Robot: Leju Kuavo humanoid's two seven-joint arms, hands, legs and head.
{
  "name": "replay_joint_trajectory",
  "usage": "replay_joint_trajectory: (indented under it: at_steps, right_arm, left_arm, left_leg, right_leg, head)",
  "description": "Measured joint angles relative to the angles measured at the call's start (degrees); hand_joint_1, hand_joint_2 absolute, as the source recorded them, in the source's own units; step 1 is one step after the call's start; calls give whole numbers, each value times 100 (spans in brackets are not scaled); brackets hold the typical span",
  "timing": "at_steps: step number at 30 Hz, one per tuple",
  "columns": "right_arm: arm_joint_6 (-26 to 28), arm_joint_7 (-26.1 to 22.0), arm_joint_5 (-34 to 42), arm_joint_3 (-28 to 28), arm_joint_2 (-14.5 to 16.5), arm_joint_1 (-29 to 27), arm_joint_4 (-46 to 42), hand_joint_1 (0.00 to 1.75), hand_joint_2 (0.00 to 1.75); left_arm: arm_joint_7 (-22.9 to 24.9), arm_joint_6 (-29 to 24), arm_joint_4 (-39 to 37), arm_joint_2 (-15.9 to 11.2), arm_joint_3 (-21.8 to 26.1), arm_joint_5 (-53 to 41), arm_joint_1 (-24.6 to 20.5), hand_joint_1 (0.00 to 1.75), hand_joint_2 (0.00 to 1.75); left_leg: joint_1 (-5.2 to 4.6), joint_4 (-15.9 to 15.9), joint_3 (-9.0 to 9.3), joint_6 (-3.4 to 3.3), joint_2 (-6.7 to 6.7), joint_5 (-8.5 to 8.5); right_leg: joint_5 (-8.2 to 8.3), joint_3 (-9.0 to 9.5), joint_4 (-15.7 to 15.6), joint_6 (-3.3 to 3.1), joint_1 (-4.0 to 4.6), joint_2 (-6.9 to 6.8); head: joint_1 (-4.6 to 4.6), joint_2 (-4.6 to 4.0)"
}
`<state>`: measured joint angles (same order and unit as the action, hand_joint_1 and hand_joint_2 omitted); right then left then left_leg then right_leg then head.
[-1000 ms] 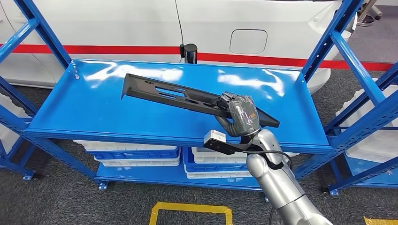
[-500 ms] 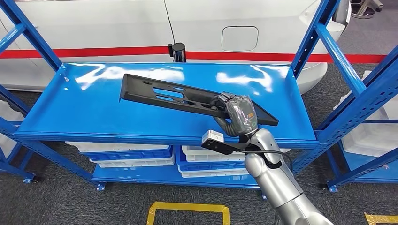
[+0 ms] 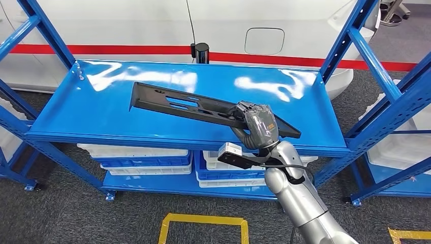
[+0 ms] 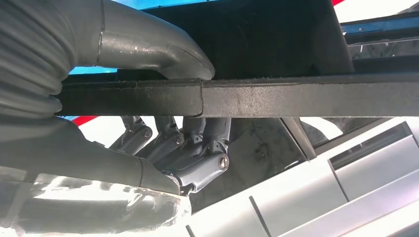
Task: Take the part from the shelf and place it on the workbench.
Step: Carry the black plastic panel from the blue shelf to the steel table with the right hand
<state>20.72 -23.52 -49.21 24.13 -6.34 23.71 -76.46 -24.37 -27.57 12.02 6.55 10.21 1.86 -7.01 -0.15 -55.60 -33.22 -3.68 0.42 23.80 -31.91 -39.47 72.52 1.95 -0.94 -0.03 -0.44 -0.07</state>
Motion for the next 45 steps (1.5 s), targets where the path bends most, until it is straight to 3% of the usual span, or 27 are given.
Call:
replay_joint_trajectory:
  at_steps: [2,4,6,8,10,12,13,14,15,16,18,20,22,24,25,27,29,30,31,33,35,38,40,43,44,45]
  right_arm:
    - [0,0,-1,-1,0,11,2,168,175]
    - [1,0,-1,1,1,23,1,168,175]
    - [2,-2,-3,2,0,26,0,168,175]
    - [2,-6,-6,4,0,28,2,168,175]
    - [2,-8,-8,6,7,33,4,168,175]
    - [2,-9,-10,7,11,34,8,168,175]
    - [2,-9,-12,7,11,32,13,168,175]
    - [4,-7,-16,7,10,30,18,168,175]
    - [10,1,-22,5,9,29,22,168,175]
    - [17,10,-27,1,7,31,25,168,175]
    - [34,26,-33,-13,3,44,24,168,175]
    - [42,28,-32,-23,2,67,24,168,175]
    - [44,30,-32,-27,1,82,24,168,175]
    - [48,37,-30,-35,-7,88,25,168,175]
    - [50,44,-28,-39,-11,94,26,168,175]
    - [54,62,-26,-43,-17,97,30,168,175]
    - [56,78,-25,-42,-21,83,44,168,175]
    - [58,83,-25,-42,-23,79,51,168,175]
    - [61,86,-25,-42,-25,82,56,168,175]
    - [69,88,-25,-45,-26,104,60,168,175]
    - [84,89,-24,-48,-22,119,58,168,175]
    - [101,91,-24,-45,-14,114,57,168,175]
    - [104,97,-28,-43,12,120,57,168,175]
    - [105,109,-47,-39,58,124,61,168,175]
    - [104,113,-56,-38,67,123,64,168,175]
    - [104,118,-65,-39,73,123,68,168,175]
  left_arm:
    - [0,-1,0,3,0,-4,-1,0,175]
    - [-1,-1,0,4,0,-8,-4,0,175]
    - [-1,-2,0,6,0,-9,-4,0,175]
    - [-1,-2,0,0,0,-9,-1,0,175]
    - [0,-3,0,-8,0,-9,1,0,175]
    - [0,-5,0,-8,0,-9,4,0,175]
    - [0,-6,0,-8,0,-9,7,0,175]
    - [0,-7,-1,-8,0,-9,11,0,175]
    - [0,-8,-1,-8,1,-9,14,0,175]
    - [0,-9,-1,-8,1,-9,15,0,175]
    - [0,-12,0,-11,1,-9,11,0,175]
    - [-1,-13,0,-16,0,-11,9,0,175]
    - [-2,-13,0,-21,1,-14,9,0,175]
    - [-2,-12,0,-18,2,-15,6,0,175]
    - [-2,-9,0,-14,2,-15,3,0,175]
    - [-2,-5,0,-4,3,-15,2,0,175]
    - [-5,-4,0,-1,4,-15,6,0,175]
    - [-10,-4,0,-1,7,-15,9,0,175]
    - [-15,-4,0,0,9,-15,10,0,175]
    - [-27,-4,0,0,20,-15,10,0,175]
    - [-33,-4,0,-2,35,-15,7,0,175]
    - [-34,-6,0,-5,67,-6,14,0,175]
    - [-33,-11,0,-9,93,4,18,0,175]
    - [-39,-16,0,-10,118,9,24,0,175]
    - [-43,-16,0,-9,127,9,28,0,175]
    - [-46,-17,0,-9,136,9,33,0,175]
  left_leg:
    - [1,-51,-43,27,-4,-8]
    - [-18,-124,-99,77,-13,-10]
    - [-40,-176,-154,130,-24,-25]
    - [-23,-255,-221,182,-35,19]
    - [16,-632,-388,257,-47,329]
    - [52,-1374,-669,328,-52,791]
    - [69,-1700,-779,350,-51,934]
    - [82,-1860,-808,361,-51,973]
    - [91,-1788,-717,360,-51,900]
    - [94,-1493,-512,346,-51,747]
    - [80,-649,18,291,-56,474]
    - [38,-211,263,234,-61,392]
    - [0,-156,247,178,-58,353]
    - [14,-51,241,101,-36,252]
    - [25,0,227,60,-24,194]
    - [28,26,153,17,-11,117]
    - [21,12,66,17,-9,65]
    - [20,-3,28,25,-12,44]
    - [22,-25,-4,33,-15,30]
    - [10,-103,-67,65,-22,25]
    - [-13,-179,-133,120,-24,19]
    - [-4,-224,-200,211,-33,-4]
    - [23,-464,-307,279,-45,205]
    - [65,-1486,-702,370,-48,823]
    - [73,-1736,-781,379,-48,922]
    - [78,-1784,-760,374,-48,915]
  right_leg:
    - [224,514,-825,88,-26,-9]
    - [376,874,-1428,70,-12,-2]
    - [408,896,-1500,-6,16,14]
    - [436,850,-1513,-92,-33,11]
    - [498,799,-1521,-189,-74,4]
    - [549,728,-1518,-249,-55,-1]
    - [572,693,-1516,-259,-47,-2]
    - [595,662,-1513,-260,-41,-2]
    - [616,638,-1511,-253,-37,-2]
    - [633,624,-1510,-243,-35,0]
    - [664,609,-1511,-206,-24,3]
    - [704,594,-1519,-145,-17,1]
    - [756,577,-1547,-64,-13,-1]
    - [693,497,-1459,-25,0,-1]
    - [567,398,-1261,-36,8,0]
    - [178,86,-527,-86,2,1]
    - [-57,-117,65,-67,-2,1]
    - [-44,-54,46,-28,-3,0]
    - [47,128,-211,20,-7,-1]
    - [273,640,-1047,76,-12,-5]
    - [376,878,-1501,22,2,4]
    - [433,841,-1512,-104,-5,14]
    - [490,808,-1519,-190,-40,9]
    - [559,719,-1515,-269,-25,3]
    - [582,685,-1512,-277,-13,2]
    - [603,655,-1509,-275,-1,3]
  head:
    - [1,0]
    - [1,0]
    - [-4,0]
    - [-8,0]
    - [-15,-1]
    - [-22,-1]
    - [-22,0]
    - [-22,0]
    - [-22,0]
    - [-22,0]
    - [-20,0]
    - [-19,-1]
    - [-24,-1]
    - [-19,-1]
    - [-10,0]
    - [5,-1]
    - [8,-2]
    - [8,-1]
    - [8,-1]
    - [8,0]
    - [5,0]
    - [4,-1]
    - [-1,-1]
    - [-8,0]
    - [-9,0]
    - [-9,0]
